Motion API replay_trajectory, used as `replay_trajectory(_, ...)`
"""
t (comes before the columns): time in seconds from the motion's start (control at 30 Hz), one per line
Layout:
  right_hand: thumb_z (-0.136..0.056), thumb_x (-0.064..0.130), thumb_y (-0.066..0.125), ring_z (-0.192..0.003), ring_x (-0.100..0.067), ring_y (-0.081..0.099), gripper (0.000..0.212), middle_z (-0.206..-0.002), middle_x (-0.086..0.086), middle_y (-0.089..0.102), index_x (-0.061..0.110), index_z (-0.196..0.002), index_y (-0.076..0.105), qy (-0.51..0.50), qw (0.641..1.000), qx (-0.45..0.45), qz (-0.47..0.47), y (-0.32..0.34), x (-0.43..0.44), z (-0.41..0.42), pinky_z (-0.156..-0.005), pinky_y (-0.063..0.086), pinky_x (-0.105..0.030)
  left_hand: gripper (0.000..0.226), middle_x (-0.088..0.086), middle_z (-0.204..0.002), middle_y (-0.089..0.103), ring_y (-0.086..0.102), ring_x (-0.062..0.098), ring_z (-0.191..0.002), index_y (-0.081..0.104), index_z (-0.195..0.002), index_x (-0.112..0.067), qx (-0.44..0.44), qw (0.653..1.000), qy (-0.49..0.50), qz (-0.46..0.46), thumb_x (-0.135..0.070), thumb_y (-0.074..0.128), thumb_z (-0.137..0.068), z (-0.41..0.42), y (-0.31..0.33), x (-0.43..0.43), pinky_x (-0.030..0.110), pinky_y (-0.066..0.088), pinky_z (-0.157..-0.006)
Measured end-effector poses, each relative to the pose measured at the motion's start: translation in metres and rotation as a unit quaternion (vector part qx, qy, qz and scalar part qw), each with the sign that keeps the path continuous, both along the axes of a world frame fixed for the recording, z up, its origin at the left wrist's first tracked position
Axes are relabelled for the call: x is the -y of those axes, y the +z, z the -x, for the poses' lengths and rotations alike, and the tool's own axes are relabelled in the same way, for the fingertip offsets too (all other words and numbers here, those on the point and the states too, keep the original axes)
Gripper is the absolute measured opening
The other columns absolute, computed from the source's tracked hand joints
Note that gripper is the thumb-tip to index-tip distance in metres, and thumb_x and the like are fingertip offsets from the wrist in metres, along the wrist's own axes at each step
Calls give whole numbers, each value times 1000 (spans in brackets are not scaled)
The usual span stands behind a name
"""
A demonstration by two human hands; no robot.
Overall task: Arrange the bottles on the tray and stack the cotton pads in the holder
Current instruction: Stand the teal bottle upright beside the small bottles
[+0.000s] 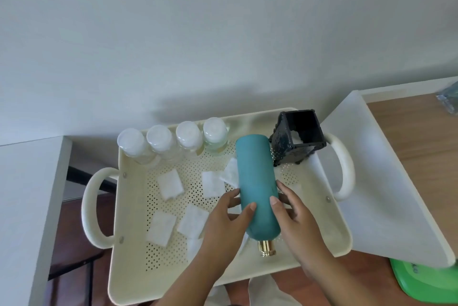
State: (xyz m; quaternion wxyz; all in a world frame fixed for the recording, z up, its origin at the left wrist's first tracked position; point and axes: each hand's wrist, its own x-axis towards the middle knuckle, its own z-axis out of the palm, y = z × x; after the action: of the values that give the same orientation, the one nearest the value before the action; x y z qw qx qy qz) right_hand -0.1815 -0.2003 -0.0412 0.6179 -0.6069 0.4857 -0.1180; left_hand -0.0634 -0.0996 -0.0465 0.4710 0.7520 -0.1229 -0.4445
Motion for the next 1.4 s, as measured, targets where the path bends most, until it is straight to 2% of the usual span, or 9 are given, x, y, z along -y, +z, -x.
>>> replay_trajectory(0.2, -90, 41, 60, -87, 4, 68, 33, -113, 17, 65, 58, -118, 52, -3, 999, 21, -30, 23, 4, -3, -66, 52, -12, 28, -22, -103, 70, 70, -1, -84, 61, -112, -50, -27, 999, 35, 28, -49, 67, -84, -9, 15, 0, 13, 53, -65)
replay_trajectory(0.33, -88, 48, 59, -93, -3, 69, 30, -115, 18, 67, 56, -117, 59, -19, 998, 44, -31, 36, 12, -12, -88, 57, -33, 44, -15, -101, 74, 72, 9, -92, 66, -115, -40, -41, 995, 65, 69, -59, 68, -75, -19, 28, 4, 37, 58, -85)
replay_trajectory(0.43, -90, 47, 56, -92, -6, 71, 32, -113, 16, 69, 49, -122, 60, -23, 997, 58, -33, 43, 12, -22, -82, 60, -33, 43, -10, -101, 76, 72, 14, -93, 70, -111, -36, -27, 994, 70, 84, -59, 64, -75, -27, 38, 7, 39, 57, -87)
replay_trajectory(0.6, -91, 52, 54, -91, -6, 72, 31, -118, 13, 66, 51, -121, 59, -6, 998, 49, -37, 60, 18, -33, -82, 58, -30, 26, -5, -94, 78, 75, 12, -81, 71, -106, -30, -21, 995, 52, 85, -47, 61, -89, -44, 60, 11, 20, 57, -69)
replay_trajectory(0.83, -99, 41, 46, -91, -5, 71, 30, -117, 7, 69, 37, -123, 63, 5, 999, 50, -3, 83, 34, -54, -68, 56, -16, 24, -10, -90, 78, 74, 8, -81, 74, -102, -31, 42, 994, 39, 90, -46, 57, -92, -63, 82, 26, 39, 56, -90)
replay_trajectory(1.03, -97, 21, 45, -101, -6, 68, 38, -118, 13, 67, 51, -99, 69, 40, 998, 55, 14, 98, 50, -68, -67, 56, -14, 22, -11, -93, 77, 74, 9, -83, 73, -106, -30, 63, 992, 20, 111, -42, 60, -92, -82, 92, 41, 36, 58, -89)
replay_trajectory(1.23, -74, 25, 57, -99, -10, 69, 52, -116, 20, 65, 50, -119, 58, 95, 994, 29, 42, 108, 69, -78, -94, 55, -38, 29, -11, -96, 74, 74, 9, -77, 68, -118, -29, 105, 989, 12, 104, -42, 60, -93, -97, 99, 55, 27, 55, -78)
replay_trajectory(1.33, -75, 27, 64, -108, -14, 65, 63, -119, 20, 61, 43, -134, 50, 127, 990, 16, 63, 113, 76, -80, -98, 51, -39, 28, -13, -97, 72, 73, 11, -81, 68, -116, -28, 120, 987, 0, 104, -41, 59, -94, -101, 104, 61, 22, 54, -73)
replay_trajectory(1.4, -81, 26, 69, -112, -13, 62, 65, -121, 19, 59, 40, -140, 45, 140, 987, 12, 80, 116, 81, -81, -94, 50, -32, 30, -13, -103, 70, 72, 10, -84, 67, -119, -25, 133, 985, -9, 109, -40, 58, -94, -103, 106, 64, 11, 50, -61)
